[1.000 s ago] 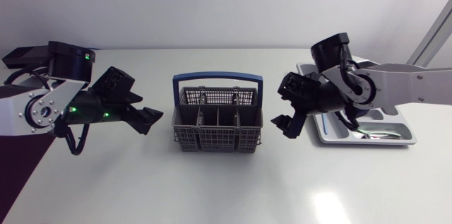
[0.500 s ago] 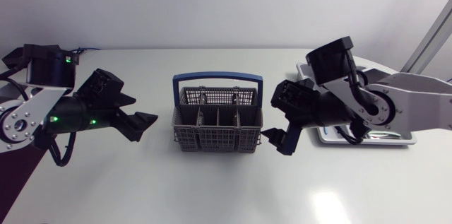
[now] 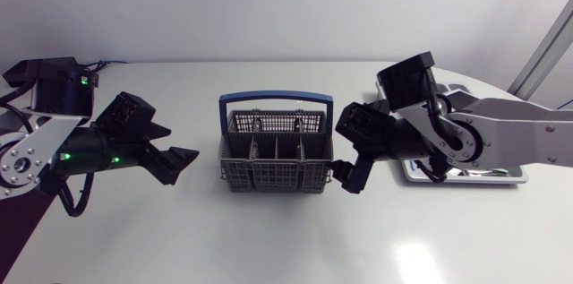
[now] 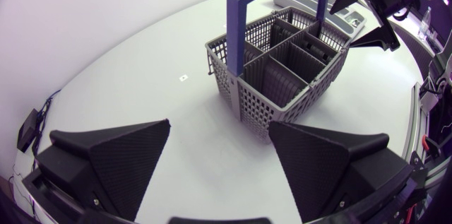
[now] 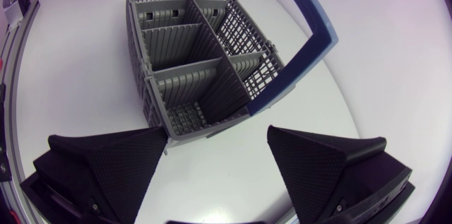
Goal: Unload the cutlery basket into the drawer organizer.
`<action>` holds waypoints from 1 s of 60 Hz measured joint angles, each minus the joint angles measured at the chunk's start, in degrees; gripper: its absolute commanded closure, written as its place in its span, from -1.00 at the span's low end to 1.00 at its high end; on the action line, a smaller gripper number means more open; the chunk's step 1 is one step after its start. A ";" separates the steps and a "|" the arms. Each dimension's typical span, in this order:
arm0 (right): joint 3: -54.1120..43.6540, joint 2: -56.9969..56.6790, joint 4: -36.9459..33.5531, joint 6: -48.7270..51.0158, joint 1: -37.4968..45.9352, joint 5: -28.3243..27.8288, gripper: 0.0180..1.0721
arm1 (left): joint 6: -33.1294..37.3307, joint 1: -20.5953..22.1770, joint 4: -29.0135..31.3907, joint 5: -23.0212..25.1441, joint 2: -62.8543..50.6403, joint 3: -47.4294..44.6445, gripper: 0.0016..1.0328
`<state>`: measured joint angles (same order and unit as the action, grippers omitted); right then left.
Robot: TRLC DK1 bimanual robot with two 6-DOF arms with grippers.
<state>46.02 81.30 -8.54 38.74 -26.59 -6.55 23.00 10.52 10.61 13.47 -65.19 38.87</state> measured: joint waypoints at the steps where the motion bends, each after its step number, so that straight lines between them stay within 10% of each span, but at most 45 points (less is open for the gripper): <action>1: 0.00 0.04 0.04 0.00 0.00 0.02 -0.92 | -0.02 0.00 0.00 0.00 0.00 0.00 -0.90; 29: -1.97 -0.70 0.61 0.00 -0.70 0.63 -0.92 | 0.00 0.04 0.11 0.00 0.44 -0.79 -0.90; 60: -9.79 -26.21 -4.35 -3.96 12.11 -1.49 -0.93 | -0.52 -1.53 -1.73 -4.20 14.45 -7.04 -0.90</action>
<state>36.23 55.09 -12.88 34.79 -14.48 -8.03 22.48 8.99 8.88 9.28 -50.74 31.83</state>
